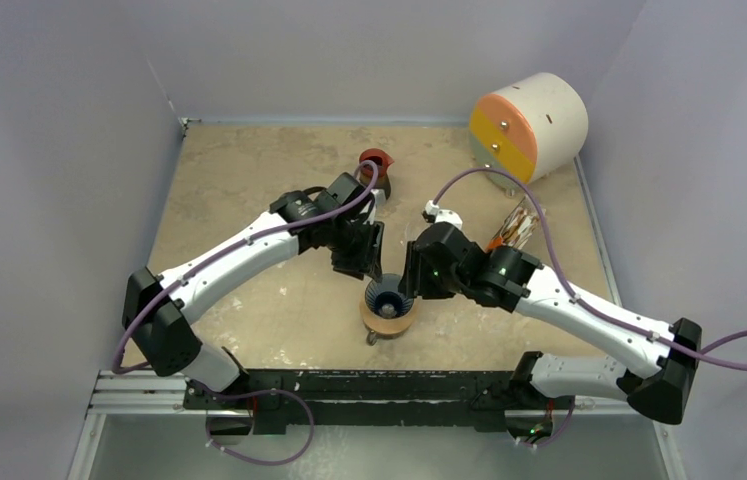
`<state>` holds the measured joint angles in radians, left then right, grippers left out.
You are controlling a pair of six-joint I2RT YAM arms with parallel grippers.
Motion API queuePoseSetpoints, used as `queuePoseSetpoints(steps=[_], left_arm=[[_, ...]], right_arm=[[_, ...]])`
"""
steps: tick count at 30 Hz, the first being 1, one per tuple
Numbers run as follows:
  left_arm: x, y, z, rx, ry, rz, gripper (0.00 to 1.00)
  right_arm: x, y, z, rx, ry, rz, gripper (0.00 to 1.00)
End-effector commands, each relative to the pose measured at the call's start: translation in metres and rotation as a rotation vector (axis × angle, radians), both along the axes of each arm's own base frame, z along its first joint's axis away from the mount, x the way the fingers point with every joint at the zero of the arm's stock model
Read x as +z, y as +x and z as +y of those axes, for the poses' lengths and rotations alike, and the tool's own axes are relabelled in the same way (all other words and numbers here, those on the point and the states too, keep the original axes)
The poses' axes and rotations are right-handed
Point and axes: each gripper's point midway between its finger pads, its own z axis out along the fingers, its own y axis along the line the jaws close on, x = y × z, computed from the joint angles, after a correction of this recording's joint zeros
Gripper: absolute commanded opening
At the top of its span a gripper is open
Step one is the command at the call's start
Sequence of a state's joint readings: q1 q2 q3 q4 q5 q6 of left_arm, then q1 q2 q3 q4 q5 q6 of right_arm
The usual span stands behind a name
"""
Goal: Place the coffee filter in the dripper
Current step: Place the coffee dripper in the dripper holder.
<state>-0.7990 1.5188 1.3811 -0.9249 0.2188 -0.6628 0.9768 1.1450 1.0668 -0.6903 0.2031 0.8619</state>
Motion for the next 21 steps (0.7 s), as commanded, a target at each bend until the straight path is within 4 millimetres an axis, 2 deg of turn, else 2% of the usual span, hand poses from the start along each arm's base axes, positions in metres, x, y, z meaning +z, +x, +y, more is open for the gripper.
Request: queuePoseSetpoints(steps=[1, 8, 13, 17, 21], left_arm=[[0.024, 0.010, 0.003, -0.016, 0.002, -0.080, 0.41], [0.054, 0.024, 0.023, 0.004, 0.058, -0.201, 0.49], [0.067, 0.038, 0.047, 0.031, 0.106, -0.273, 0.54], [0.070, 0.054, 0.080, 0.101, 0.207, -0.340, 0.66], [0.071, 0.064, 0.111, 0.158, 0.280, -0.392, 0.68]], right_arm=[[0.027, 0.008, -0.017, -0.018, -0.050, -0.093, 0.52], [0.055, 0.020, -0.046, -0.065, -0.116, -0.211, 0.56], [0.066, 0.030, -0.063, -0.085, -0.177, -0.272, 0.60], [0.071, 0.039, -0.079, -0.112, -0.243, -0.305, 0.63], [0.072, 0.047, -0.091, -0.130, -0.291, -0.321, 0.66]])
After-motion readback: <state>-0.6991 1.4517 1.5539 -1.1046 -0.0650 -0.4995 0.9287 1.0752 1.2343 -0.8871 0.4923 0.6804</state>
